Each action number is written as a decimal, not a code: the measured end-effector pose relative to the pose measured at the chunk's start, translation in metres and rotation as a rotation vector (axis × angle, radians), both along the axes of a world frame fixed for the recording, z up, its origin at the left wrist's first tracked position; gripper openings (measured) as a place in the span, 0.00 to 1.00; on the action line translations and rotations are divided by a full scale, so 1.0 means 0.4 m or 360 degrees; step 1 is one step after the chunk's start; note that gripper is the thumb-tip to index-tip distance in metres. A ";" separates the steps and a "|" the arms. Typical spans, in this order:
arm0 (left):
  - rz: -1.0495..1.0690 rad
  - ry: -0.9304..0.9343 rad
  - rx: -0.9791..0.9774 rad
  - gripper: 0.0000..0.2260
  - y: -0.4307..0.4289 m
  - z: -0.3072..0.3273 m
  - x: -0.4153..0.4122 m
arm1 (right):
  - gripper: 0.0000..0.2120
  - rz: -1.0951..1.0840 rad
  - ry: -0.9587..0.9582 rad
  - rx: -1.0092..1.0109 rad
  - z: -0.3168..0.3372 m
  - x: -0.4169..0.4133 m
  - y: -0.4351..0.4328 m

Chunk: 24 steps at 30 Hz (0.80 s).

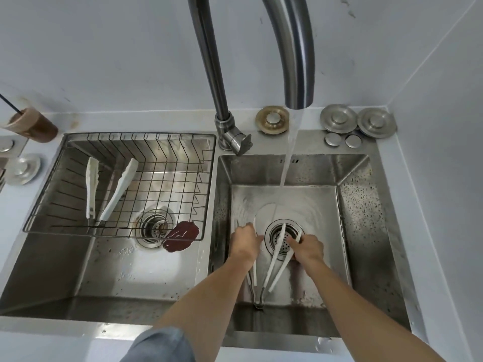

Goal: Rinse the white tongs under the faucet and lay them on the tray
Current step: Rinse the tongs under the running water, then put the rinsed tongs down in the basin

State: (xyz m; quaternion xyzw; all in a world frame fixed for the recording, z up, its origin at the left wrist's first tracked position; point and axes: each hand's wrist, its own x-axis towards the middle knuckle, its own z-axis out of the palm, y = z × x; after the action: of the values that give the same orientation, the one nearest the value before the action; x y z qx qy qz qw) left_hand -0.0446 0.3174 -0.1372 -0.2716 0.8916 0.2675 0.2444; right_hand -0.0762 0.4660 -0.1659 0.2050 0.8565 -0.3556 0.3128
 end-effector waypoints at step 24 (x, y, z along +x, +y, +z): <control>-0.0235 0.0760 -0.0619 0.11 -0.262 0.406 0.089 | 0.15 0.1545 0.1400 0.0402 0.474 0.003 -0.345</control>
State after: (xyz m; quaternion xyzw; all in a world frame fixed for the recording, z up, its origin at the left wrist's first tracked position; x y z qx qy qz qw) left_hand -0.0090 0.2128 0.0250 -0.1773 0.9755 0.1297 -0.0096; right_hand -0.0749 0.3281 0.0239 -0.3329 0.9345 -0.1221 0.0325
